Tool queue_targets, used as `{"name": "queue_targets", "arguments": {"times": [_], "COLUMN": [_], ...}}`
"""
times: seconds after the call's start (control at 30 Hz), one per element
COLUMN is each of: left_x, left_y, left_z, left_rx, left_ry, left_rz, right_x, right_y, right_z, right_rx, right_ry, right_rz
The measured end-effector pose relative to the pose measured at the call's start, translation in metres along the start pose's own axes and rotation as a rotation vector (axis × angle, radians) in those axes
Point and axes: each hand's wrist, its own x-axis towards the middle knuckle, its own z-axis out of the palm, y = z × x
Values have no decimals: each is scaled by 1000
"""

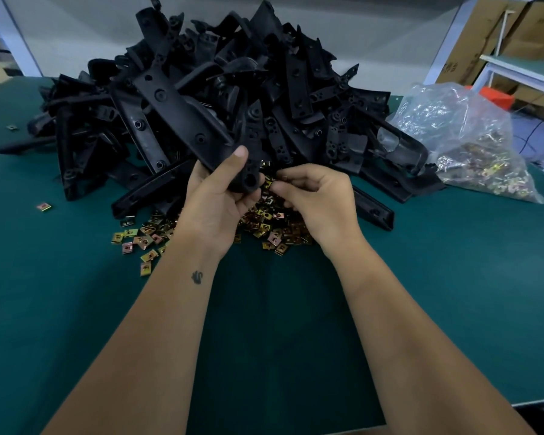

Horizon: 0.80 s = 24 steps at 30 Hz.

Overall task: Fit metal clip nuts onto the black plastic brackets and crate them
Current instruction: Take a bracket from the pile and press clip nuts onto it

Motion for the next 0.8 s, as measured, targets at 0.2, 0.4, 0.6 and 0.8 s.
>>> {"name": "queue_targets", "arguments": {"times": [0.2, 0.4, 0.6, 0.8], "left_x": [-2, -3, -4, -7], "left_y": [0, -3, -2, -5], "left_z": [-2, -2, 2, 7], "left_rx": [-173, -238, -198, -123], "left_ry": [-90, -162, -200, -227], "left_rz": [-69, -128, -167, -189], "right_x": [-2, -1, 0, 1], "right_y": [-3, -6, -9, -9], "right_z": [0, -5, -11, -11], "right_rx": [186, 505, 737, 866], "right_ry": [-34, -32, -43, -60], "right_rz": [28, 119, 155, 152]}}
